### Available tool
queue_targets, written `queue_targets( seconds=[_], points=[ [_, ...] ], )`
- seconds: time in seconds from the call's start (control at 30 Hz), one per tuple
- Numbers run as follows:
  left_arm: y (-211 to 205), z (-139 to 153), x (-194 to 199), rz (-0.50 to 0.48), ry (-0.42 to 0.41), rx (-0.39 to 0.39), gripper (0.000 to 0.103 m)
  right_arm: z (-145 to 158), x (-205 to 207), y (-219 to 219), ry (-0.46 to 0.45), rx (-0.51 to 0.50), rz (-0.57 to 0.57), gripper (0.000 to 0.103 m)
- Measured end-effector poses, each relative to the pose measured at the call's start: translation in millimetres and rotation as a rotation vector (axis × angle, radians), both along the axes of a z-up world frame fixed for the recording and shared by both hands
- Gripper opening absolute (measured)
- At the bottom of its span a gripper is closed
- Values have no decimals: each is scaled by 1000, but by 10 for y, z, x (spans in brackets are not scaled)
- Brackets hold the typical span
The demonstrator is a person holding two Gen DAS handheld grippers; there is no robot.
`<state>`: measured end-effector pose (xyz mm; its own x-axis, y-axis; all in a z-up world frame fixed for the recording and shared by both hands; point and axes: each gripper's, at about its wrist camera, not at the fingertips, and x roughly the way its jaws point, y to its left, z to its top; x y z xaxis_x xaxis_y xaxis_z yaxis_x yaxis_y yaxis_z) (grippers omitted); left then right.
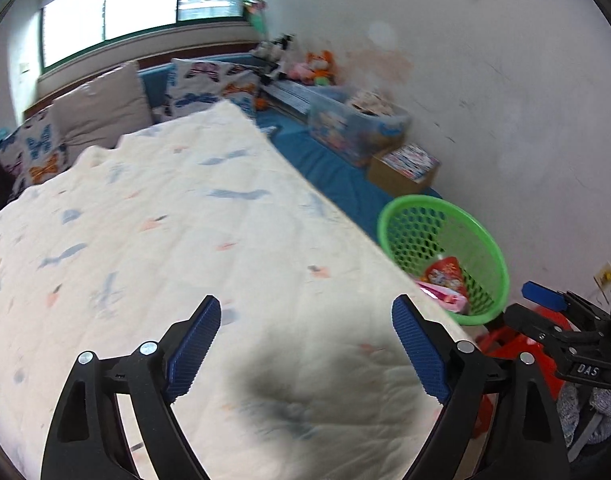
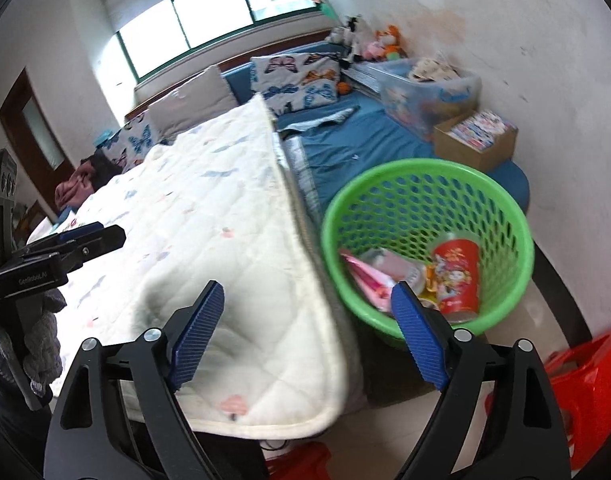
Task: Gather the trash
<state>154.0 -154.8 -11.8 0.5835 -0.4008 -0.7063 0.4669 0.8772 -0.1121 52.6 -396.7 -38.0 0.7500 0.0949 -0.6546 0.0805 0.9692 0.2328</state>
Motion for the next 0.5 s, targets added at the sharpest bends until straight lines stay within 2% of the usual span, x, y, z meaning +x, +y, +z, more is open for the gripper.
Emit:
queue_targets(
  seconds=[0.33, 0.5],
  points=[
    [836, 61, -224, 173, -54, -48, 94, 96, 98, 691, -23, -70, 102, 92],
    [1119, 52, -336, 241, -77, -34, 94, 124, 147, 954, -31, -82, 139, 94]
  ],
)
